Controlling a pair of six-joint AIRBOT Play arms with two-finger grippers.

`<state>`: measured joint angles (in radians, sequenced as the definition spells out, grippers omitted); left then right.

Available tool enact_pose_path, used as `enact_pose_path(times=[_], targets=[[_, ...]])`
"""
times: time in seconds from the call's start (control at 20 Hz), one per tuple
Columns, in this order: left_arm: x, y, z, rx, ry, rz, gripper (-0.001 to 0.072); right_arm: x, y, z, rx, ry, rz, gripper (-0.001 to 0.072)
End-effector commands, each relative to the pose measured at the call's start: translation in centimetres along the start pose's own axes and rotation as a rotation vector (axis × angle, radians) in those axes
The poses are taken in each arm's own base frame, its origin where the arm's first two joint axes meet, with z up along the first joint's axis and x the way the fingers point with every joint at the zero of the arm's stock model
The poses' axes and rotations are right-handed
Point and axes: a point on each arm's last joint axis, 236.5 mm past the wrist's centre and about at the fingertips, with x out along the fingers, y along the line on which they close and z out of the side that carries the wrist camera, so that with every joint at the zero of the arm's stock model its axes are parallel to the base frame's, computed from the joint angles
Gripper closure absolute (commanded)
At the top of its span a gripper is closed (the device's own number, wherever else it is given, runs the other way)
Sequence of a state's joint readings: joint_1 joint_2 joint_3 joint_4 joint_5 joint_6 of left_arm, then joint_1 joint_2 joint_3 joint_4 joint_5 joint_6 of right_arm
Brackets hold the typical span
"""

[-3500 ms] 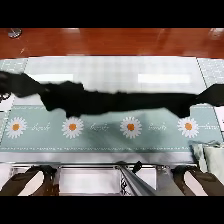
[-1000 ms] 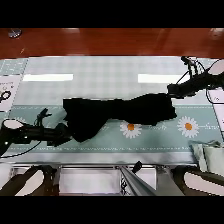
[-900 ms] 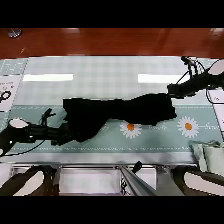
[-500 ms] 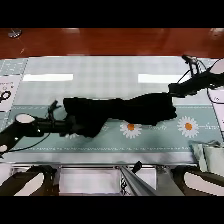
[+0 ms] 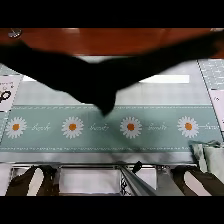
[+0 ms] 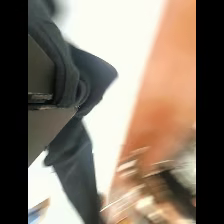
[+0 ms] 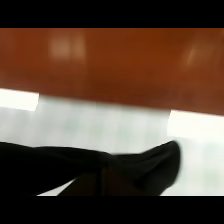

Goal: Fold the shirts.

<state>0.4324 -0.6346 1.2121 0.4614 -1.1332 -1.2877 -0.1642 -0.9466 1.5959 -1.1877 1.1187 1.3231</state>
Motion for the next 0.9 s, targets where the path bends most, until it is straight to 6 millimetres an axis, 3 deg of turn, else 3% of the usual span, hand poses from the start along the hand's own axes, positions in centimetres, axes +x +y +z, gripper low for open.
enact_pose_path(times=[0.0, 0.1, 0.2, 0.35, 0.5, 0.65, 0.7, 0.85], targets=[[-6.9, -10.5, 9.3, 0.298, -0.316, 0.003, 0.0687, -11.3, 3.0, 8.1, -0.101, -0.317, -0.04, 0.0691], [-9.5, -14.1, 11.2, 0.418, -0.405, 0.02, 0.0687, -15.6, 4.5, 9.2, -0.135, -0.39, -0.045, 0.0691], [-11.7, -16.2, 11.9, 0.545, -0.447, 0.097, 0.0687, -18.7, 5.2, 9.3, -0.156, -0.427, -0.065, 0.0691], [-13.5, -16.4, 12.0, 0.655, -0.446, 0.222, 0.0686, -19.8, 4.9, 6.6, -0.12, -0.338, -0.098, 0.0691], [-12.9, -12.3, 10.3, 0.654, -0.305, 0.351, 0.0686, -17.9, 3.7, 0.4, -0.083, -0.057, -0.117, 0.0691], [-10.5, -7.4, 7.6, 0.56, -0.134, 0.371, 0.0686, -15.4, 3.1, -6.8, -0.042, 0.314, -0.075, 0.0691], [-9.3, -5.5, 5.9, 0.513, -0.052, 0.358, 0.0686, -14.4, 3.0, -8.1, 0.014, 0.388, -0.062, 0.0691], [-6.1, 0.3, -1.9, 0.359, 0.265, 0.31, 0.0687, -10.2, 4.5, -12.3, 0.082, 0.564, 0.074, 0.0691]])
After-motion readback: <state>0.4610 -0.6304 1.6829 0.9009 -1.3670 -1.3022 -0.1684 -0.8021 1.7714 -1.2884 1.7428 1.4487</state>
